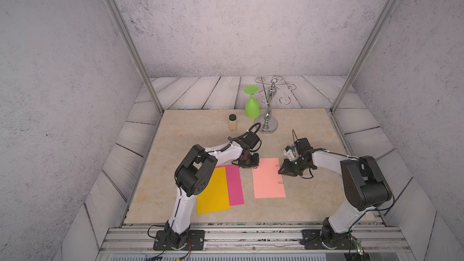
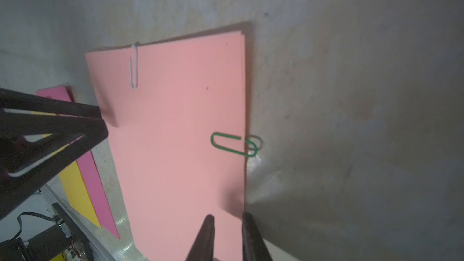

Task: Unclip the paperclips from the documents
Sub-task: Pick up the document from the center of the board.

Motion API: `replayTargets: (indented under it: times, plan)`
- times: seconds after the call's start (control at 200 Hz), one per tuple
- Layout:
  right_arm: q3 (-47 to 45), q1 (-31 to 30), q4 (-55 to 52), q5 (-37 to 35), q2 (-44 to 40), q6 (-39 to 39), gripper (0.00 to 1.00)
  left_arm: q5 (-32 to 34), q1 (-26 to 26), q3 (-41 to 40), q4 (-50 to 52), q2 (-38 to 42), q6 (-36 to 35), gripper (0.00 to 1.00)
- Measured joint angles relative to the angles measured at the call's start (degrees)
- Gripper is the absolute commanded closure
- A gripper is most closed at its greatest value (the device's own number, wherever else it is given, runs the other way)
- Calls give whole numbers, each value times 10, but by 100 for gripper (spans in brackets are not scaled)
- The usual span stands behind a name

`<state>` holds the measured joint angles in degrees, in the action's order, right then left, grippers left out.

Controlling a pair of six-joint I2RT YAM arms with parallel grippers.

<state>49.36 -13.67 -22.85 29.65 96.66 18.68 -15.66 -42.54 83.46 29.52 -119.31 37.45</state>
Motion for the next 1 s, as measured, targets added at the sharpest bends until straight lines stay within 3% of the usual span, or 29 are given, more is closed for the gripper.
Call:
replayTargets:
  times: [0.435, 1.001]
  plan:
    - [1, -3, 0, -13, 1, 2, 84, 0, -1, 0, 1, 0, -1, 68]
    - [8, -6, -7, -30, 2, 1, 80, 0, -1, 0, 1, 0, -1, 68]
